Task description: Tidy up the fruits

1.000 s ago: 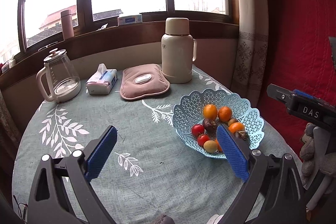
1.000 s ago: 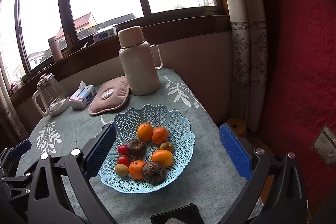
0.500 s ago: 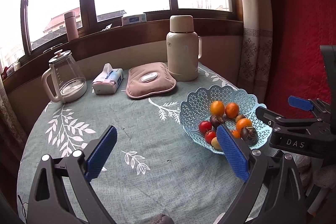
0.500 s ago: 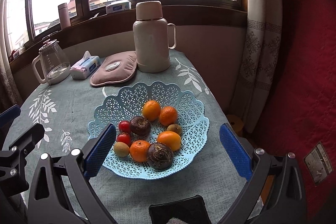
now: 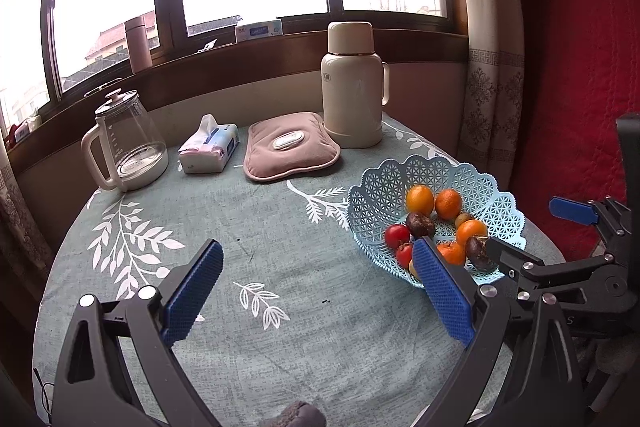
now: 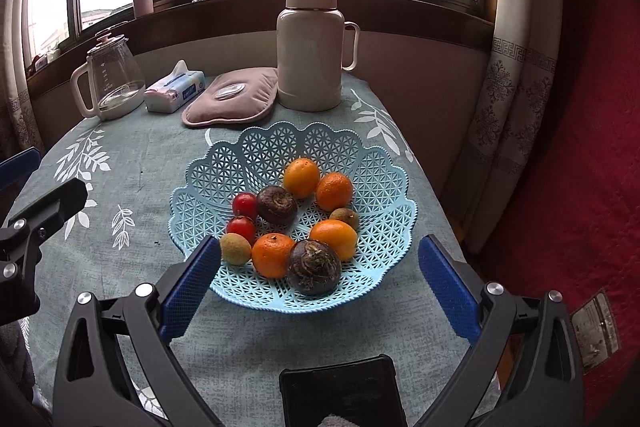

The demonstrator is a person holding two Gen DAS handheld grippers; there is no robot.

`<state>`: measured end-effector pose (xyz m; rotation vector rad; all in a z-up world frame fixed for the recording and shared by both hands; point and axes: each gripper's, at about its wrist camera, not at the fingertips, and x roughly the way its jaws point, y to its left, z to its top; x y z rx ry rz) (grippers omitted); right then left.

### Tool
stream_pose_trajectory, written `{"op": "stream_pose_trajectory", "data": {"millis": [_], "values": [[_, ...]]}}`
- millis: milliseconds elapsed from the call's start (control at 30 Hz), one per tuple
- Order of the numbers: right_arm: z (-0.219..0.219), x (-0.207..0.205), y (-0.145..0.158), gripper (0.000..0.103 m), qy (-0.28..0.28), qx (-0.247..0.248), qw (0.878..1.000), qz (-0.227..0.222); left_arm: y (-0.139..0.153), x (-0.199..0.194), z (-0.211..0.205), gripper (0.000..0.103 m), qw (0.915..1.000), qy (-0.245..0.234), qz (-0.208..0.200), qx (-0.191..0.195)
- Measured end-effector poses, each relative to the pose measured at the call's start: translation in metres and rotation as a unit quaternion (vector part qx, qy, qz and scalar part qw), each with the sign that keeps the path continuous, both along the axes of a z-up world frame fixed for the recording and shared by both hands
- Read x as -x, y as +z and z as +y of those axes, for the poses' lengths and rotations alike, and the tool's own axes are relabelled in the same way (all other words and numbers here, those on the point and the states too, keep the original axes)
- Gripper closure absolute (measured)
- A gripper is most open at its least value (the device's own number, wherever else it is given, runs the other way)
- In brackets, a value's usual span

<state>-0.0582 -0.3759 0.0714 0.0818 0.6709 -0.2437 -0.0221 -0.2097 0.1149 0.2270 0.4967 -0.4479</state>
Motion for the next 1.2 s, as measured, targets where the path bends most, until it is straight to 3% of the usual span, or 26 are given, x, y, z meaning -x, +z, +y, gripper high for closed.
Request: {"op": "stream_pose_trajectory", "data": {"millis": [433,1200], "values": [[0.014,-0.006,-0.009,0.003,0.029,0.011,0.999,0.020,-0.012,-0.003,-0.004,0.008,0.9995,0.017,-0.011,-0.024],[0.019,-0.012,-0.019,0.003,0.037,0.007,0.999,0.035,-0.026,-0.008,-0.009,0.008,0.9993,0.010,0.012,-0.034]]}}
